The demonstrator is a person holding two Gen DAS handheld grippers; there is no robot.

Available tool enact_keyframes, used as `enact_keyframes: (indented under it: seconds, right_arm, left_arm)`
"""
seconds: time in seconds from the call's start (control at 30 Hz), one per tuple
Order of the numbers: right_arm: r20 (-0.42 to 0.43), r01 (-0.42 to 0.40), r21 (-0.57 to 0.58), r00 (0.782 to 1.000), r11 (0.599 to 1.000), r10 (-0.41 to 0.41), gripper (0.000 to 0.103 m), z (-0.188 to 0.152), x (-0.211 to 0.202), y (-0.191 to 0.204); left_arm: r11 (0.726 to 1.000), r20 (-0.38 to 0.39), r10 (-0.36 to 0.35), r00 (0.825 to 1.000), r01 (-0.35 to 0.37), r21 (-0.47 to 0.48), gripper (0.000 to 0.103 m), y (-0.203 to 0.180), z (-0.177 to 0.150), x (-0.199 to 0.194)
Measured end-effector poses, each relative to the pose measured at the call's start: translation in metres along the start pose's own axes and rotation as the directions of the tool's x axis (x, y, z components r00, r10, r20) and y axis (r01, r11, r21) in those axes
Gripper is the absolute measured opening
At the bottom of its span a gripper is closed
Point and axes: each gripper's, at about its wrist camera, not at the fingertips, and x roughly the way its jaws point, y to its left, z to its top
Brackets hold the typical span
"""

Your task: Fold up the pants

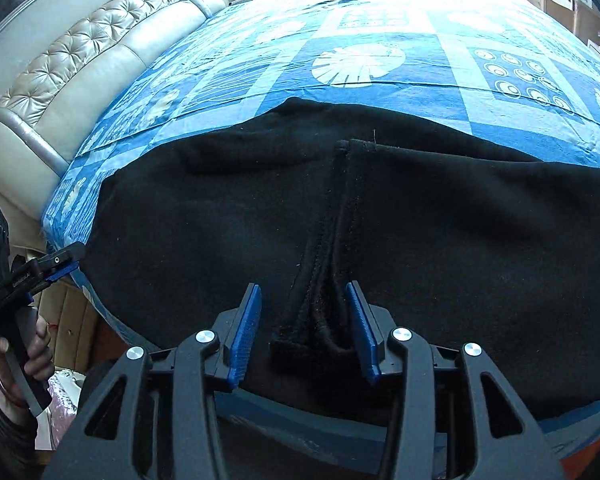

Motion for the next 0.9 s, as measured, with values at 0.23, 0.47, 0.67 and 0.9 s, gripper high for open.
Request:
enact_keyframes:
  seconds: [0.23, 0.47, 0.67, 0.9]
  right_arm:
    - [0.021, -0.001, -0.025, 1.000, 1.000, 0.002, 0.052, -0.005, -0.002, 0.012]
    - [0.039, 0.029, -0.058, 0.999, 0.998, -0.027, 0.051, -0.010, -0.005, 0.021]
    - [0.090, -0.080, 0.028, 0.993, 0.996, 0.077, 0.055, -0.013, -0.031, 0.009]
    - [0.132, -0.168, 0.092, 0.979, 0.981, 0.156, 0.058, -0.026, -0.063, -0.008]
  left_arm:
    - [1.000, 0.005, -0.020, 1.000, 0.020, -0.020, 0.092, 0.008, 0.003, -0.002]
    - [0.998, 0.006, -0.025, 1.000, 0.026, -0.064, 0.092, 0.023, 0.008, -0.004]
    - [0.992, 0.003, -0.097, 0.995, 0.097, -0.086, 0.092, 0.046, 0.022, -0.008]
    - [0.965, -0.074, -0.240, 0.968, 0.230, -0.124, 0.091, 0.089, 0.046, 0.023]
